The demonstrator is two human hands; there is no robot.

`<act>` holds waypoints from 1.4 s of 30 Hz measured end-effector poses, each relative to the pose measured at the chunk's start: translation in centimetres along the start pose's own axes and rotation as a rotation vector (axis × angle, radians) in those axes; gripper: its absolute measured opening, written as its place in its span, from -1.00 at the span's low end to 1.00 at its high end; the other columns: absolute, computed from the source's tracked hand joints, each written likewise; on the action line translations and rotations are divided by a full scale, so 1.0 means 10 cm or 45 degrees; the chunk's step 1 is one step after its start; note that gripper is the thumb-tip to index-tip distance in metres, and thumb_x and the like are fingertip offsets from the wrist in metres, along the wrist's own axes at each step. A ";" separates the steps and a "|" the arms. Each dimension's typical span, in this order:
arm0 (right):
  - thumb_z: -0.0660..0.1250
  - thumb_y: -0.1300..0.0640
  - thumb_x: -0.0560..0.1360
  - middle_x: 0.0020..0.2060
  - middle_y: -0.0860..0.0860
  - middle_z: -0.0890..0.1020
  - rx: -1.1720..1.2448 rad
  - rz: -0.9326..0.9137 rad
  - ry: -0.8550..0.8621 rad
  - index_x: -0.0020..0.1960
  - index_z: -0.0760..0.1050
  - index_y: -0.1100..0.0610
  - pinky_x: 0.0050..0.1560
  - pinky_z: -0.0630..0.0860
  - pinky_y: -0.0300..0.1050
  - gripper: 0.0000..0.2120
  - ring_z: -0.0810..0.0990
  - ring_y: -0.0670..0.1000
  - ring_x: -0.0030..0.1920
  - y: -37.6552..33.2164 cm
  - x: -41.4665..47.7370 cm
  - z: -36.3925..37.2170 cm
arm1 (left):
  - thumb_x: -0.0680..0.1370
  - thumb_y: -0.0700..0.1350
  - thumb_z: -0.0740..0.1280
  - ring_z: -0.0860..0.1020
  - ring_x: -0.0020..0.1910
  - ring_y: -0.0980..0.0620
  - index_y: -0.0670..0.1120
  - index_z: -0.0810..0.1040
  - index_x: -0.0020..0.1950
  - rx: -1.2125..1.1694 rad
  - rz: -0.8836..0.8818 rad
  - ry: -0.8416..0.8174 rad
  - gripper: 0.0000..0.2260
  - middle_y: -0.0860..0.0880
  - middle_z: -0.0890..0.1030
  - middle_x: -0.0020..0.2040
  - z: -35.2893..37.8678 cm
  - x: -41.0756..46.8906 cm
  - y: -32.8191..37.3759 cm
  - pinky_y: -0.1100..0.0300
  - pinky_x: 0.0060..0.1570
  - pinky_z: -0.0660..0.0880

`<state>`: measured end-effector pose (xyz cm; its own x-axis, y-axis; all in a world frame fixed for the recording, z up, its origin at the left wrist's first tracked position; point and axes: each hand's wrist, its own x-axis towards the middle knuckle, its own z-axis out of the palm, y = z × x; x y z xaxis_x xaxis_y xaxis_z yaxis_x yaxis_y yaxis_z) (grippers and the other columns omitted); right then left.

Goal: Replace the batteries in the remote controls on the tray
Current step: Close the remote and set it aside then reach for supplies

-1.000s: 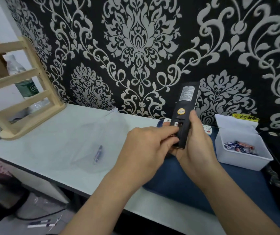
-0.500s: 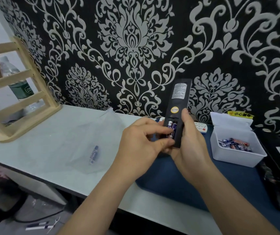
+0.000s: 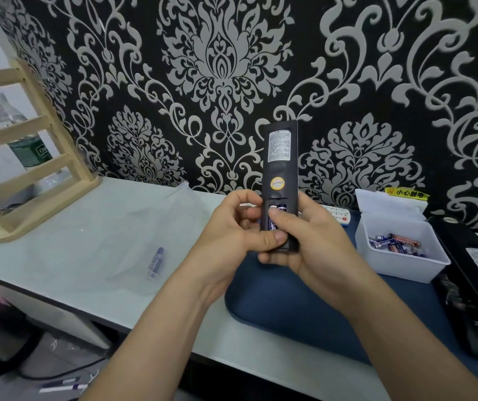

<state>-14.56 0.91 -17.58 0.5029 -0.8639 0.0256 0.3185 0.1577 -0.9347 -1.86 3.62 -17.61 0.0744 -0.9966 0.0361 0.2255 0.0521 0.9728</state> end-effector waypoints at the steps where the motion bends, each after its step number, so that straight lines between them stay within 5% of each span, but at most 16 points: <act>1: 0.19 0.25 0.63 -0.08 0.10 0.68 0.007 0.009 -0.041 0.20 0.48 0.18 -0.35 0.58 -0.14 -0.82 0.67 0.04 -0.18 -0.03 0.00 -0.05 | 0.22 -0.40 0.44 0.57 -0.32 0.10 -0.08 0.45 0.00 0.011 0.005 -0.046 -0.56 -0.02 0.51 -0.19 -0.02 0.00 0.02 0.27 -0.35 0.51; 5: 0.22 0.29 0.60 -0.07 0.12 0.69 0.025 0.013 -0.069 0.20 0.49 0.23 -0.34 0.61 -0.12 -0.80 0.69 0.05 -0.19 -0.10 -0.02 -0.23 | 0.33 -0.26 0.47 0.56 -0.14 0.06 -0.05 0.56 0.03 0.137 0.005 -0.081 -0.70 0.03 0.55 -0.16 -0.04 0.01 0.02 0.23 -0.15 0.54; 10: 0.21 0.31 0.62 0.02 0.14 0.71 -0.155 -0.053 0.041 0.24 0.46 0.17 -0.30 0.64 -0.08 -0.78 0.72 0.10 -0.10 -0.10 -0.05 -0.34 | 0.46 -0.32 0.43 0.57 -0.13 0.13 0.02 0.63 -0.01 0.830 0.372 0.031 -0.75 0.04 0.67 -0.11 -0.02 0.10 -0.03 0.18 -0.01 0.52; 19: 0.30 0.22 0.59 0.03 0.19 0.67 -0.219 0.158 0.338 0.13 0.48 0.12 -0.38 0.61 -0.11 -0.87 0.69 0.10 -0.22 0.00 -0.06 -0.48 | 0.43 0.16 0.43 0.53 0.05 0.05 0.10 0.56 0.14 1.663 0.015 -0.123 -0.67 0.12 0.58 0.02 0.04 0.22 -0.22 0.10 0.09 0.48; 24: 0.36 0.25 0.54 0.06 0.15 0.68 -0.097 0.175 0.380 0.17 0.49 0.10 -0.32 0.62 -0.07 -0.78 0.69 0.07 -0.03 -0.04 -0.10 -0.62 | 0.48 -0.07 0.34 0.56 0.02 -0.13 0.09 0.58 0.13 2.244 0.005 -0.083 -0.76 -0.04 0.62 0.03 0.09 0.19 -0.36 0.10 -0.10 0.50; 27: 0.32 0.36 0.53 0.06 0.15 0.68 -0.051 0.165 0.386 0.22 0.46 0.14 -0.33 0.62 -0.08 -0.70 0.67 0.07 -0.04 -0.05 -0.11 -0.66 | 0.51 -0.17 0.26 0.57 -0.01 -0.08 0.10 0.62 0.05 1.992 0.041 -0.024 -0.76 0.02 0.64 -0.03 0.01 0.23 -0.36 0.10 -0.04 0.50; 33: 0.36 0.44 0.47 0.02 0.10 0.70 -0.020 0.129 0.337 0.22 0.47 0.14 -0.31 0.59 -0.12 -0.62 0.67 0.01 -0.13 -0.03 -0.10 -0.64 | 0.60 -0.30 0.23 0.55 -0.37 0.11 -0.08 0.63 -0.11 0.682 -0.111 0.117 -0.77 -0.02 0.59 -0.31 0.01 0.19 -0.11 0.36 -0.37 0.49; 38: 0.36 0.46 0.46 -0.17 0.11 0.66 0.102 0.057 0.324 0.15 0.48 0.18 -0.40 0.53 -0.20 -0.67 0.65 0.00 -0.26 -0.03 -0.07 -0.56 | 0.57 -0.27 0.31 0.58 -0.41 0.10 -0.13 0.63 0.00 0.423 -0.109 0.045 -0.88 -0.08 0.64 -0.31 0.07 0.11 -0.09 0.33 -0.39 0.50; 42: 0.33 0.47 0.46 -0.28 0.06 0.63 0.181 0.016 0.343 0.08 0.47 0.19 -0.46 0.48 -0.23 -0.71 0.60 -0.05 -0.36 -0.04 -0.05 -0.56 | 0.48 -0.30 0.40 0.59 -0.32 0.04 -0.02 0.60 0.17 0.431 -0.015 -0.158 -0.69 -0.12 0.64 -0.29 0.09 0.04 -0.04 0.28 -0.22 0.55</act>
<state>-19.45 -1.45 -19.21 0.2828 -0.9541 -0.0984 0.4321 0.2183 -0.8750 -2.84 3.14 -17.73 -0.0493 -0.9983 0.0317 -0.1105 0.0370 0.9932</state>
